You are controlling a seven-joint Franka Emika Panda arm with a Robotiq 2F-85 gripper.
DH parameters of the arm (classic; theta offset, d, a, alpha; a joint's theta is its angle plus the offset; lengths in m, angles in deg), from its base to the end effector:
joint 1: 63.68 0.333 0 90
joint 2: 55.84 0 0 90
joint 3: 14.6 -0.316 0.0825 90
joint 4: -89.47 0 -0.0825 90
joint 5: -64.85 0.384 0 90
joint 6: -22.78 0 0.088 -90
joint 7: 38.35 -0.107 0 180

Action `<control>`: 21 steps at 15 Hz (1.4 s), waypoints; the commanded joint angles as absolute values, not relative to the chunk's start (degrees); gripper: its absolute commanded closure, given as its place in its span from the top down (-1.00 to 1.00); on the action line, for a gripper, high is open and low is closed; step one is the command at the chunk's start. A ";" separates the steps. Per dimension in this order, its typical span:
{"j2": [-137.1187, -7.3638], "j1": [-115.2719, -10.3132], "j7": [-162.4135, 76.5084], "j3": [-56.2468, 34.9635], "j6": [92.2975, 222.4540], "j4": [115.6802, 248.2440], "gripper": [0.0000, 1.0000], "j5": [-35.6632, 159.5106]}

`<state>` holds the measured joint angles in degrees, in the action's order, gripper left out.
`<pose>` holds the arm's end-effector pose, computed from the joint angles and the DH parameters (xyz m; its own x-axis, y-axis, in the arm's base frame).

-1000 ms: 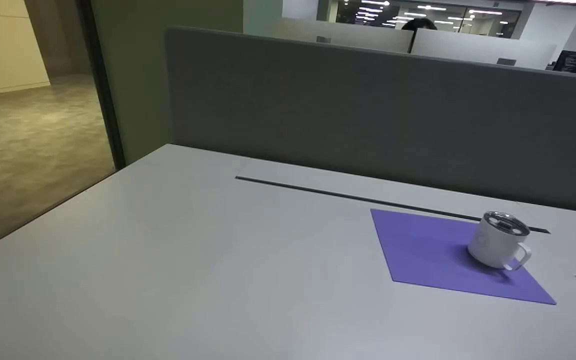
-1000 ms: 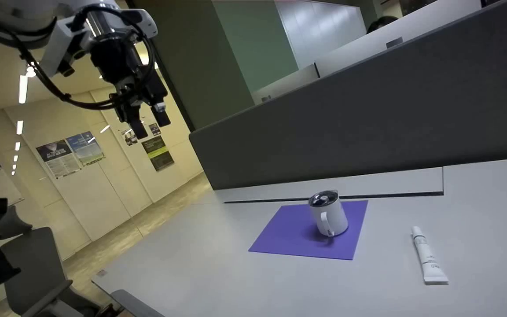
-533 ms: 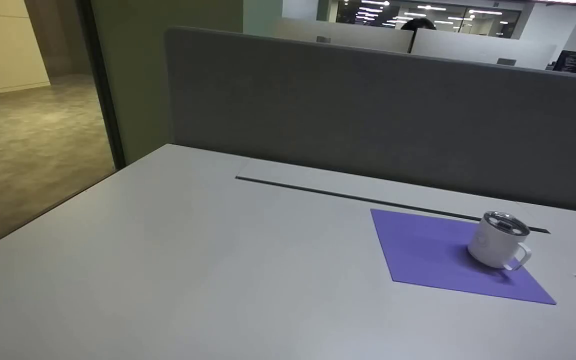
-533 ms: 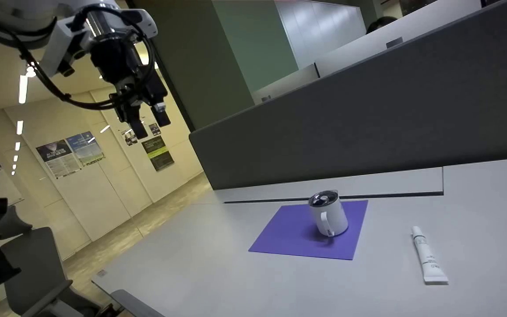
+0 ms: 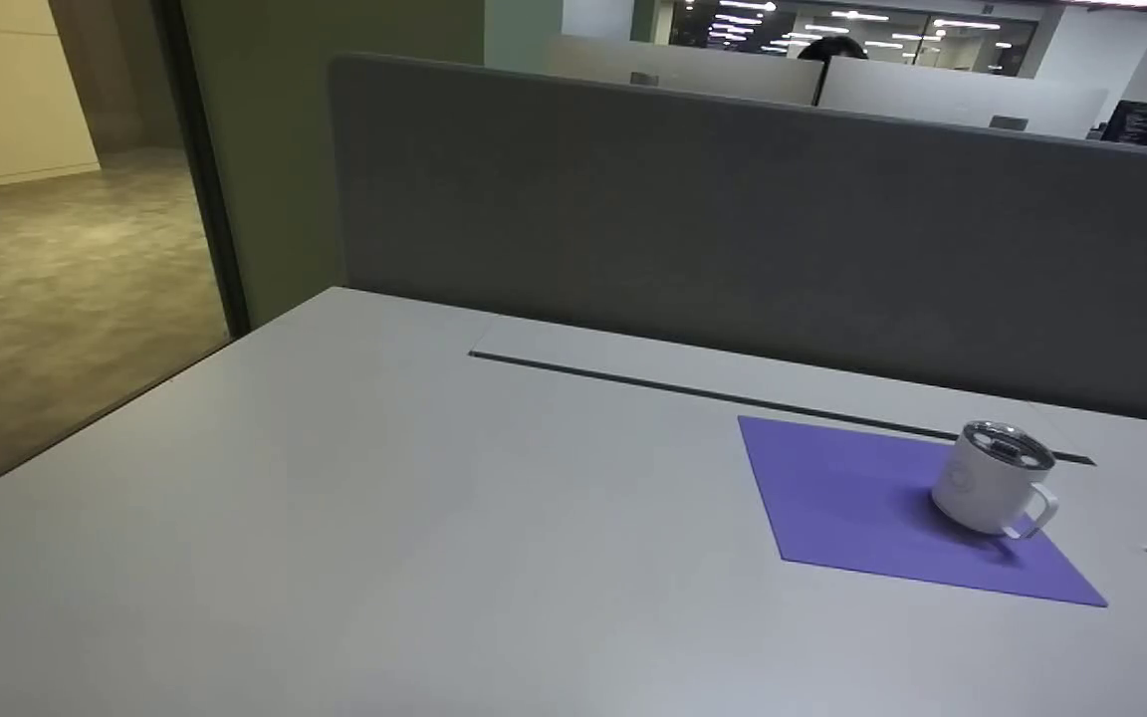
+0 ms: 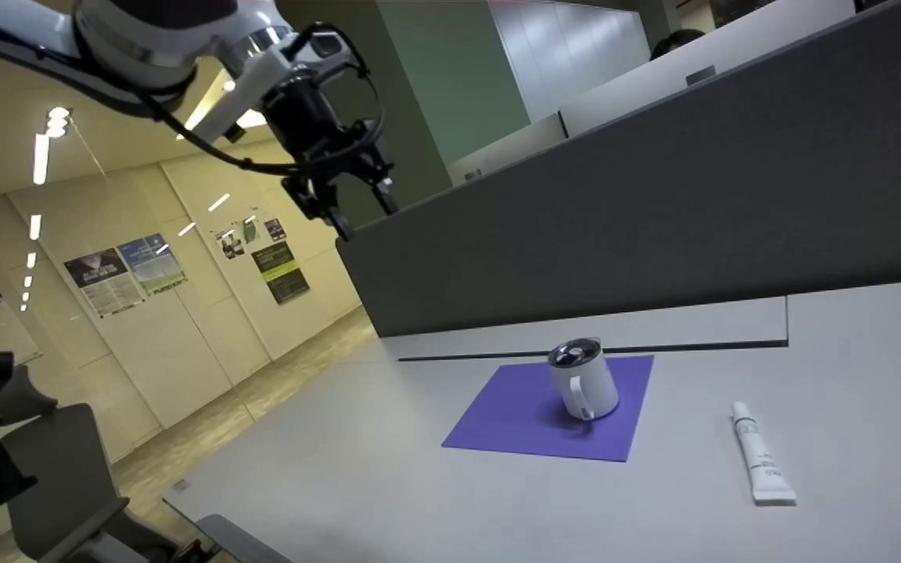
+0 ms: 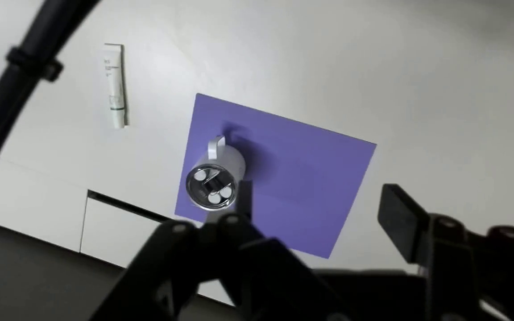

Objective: Remove the lid from the cup

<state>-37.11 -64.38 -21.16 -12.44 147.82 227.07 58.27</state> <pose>0.4511 -0.0273 0.4487 0.9477 0.3105 0.0740 0.3012 -0.9466 0.1153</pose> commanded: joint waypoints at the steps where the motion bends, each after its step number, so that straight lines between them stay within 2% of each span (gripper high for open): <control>1: -52.13 -64.66 -16.76 -11.31 151.48 217.39 -0.11 54.39; 5: -65.43 -65.49 -15.77 -11.68 155.06 207.85 -0.67 47.63; 8: -72.74 -64.99 -17.16 -11.42 156.32 202.09 -0.99 41.81; 11: -77.56 -63.92 -20.06 -10.81 153.47 197.76 -1.00 38.61; 12: -74.59 -65.29 -16.91 -11.89 156.42 202.07 -0.99 40.80; 21: -77.97 -65.31 -17.35 -11.90 157.34 199.30 -1.00 40.02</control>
